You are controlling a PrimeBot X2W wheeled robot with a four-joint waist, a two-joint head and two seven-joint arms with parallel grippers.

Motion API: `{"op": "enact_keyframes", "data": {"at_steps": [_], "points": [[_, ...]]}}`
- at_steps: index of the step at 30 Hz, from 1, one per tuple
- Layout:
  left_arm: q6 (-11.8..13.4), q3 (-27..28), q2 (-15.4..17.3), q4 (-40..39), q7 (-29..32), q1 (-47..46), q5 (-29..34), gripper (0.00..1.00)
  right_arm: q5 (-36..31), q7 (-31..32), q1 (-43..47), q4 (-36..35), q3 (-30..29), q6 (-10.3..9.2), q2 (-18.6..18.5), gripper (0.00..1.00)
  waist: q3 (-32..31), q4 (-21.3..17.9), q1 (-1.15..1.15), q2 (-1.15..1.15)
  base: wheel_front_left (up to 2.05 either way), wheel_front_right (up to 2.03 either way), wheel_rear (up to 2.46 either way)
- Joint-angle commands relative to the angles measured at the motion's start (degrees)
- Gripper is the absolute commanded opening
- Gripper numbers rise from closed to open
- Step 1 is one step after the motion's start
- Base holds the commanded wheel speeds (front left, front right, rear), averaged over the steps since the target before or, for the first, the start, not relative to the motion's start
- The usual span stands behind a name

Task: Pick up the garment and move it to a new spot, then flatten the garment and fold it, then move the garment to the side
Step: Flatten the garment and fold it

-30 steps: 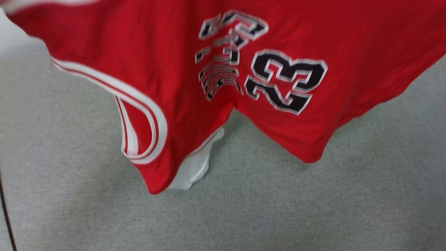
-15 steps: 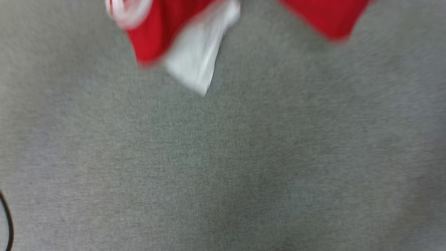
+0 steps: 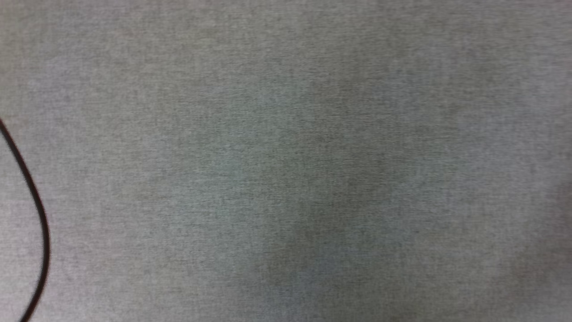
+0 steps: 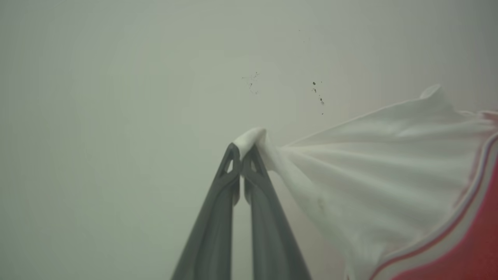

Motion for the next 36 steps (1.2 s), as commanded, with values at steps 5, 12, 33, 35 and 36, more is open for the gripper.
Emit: {"op": "enact_keyframes", "data": {"at_steps": [5,12,33,35,36], "points": [[-0.2,-2.4,-1.9,6.7,-4.4,9.2,-0.4,0.00,-0.3,-7.8,2.3,9.2,-1.2,-0.41,3.1,0.00,0.1,2.0,-0.02,0.00,0.00,0.00,0.00],[0.5,-0.6,-7.6,-0.4,-5.0,28.0,-2.1,0.00,0.4,-13.9,11.3,14.8,0.0,-0.33,6.3,0.00,-3.6,3.8,-0.02,0.00,0.00,0.00,0.00],[1.5,-1.2,-12.3,-16.5,-3.4,84.9,-6.8,0.00,18.2,-9.6,53.5,14.0,10.4,-0.31,4.8,0.00,-25.8,5.5,-0.02,0.00,0.00,0.00,0.00],[1.8,-1.6,-11.4,-17.5,-2.7,89.2,-7.7,0.00,21.0,-7.9,57.1,12.7,10.8,-0.31,4.3,0.00,-27.4,5.5,-0.02,0.00,0.00,0.00,0.00],[2.0,-1.8,-11.0,-18.0,-2.4,91.1,-8.0,0.00,22.1,-7.0,59.1,12.0,11.3,-0.30,4.0,0.00,-28.2,5.4,-0.02,0.00,0.00,0.00,0.00]]}}
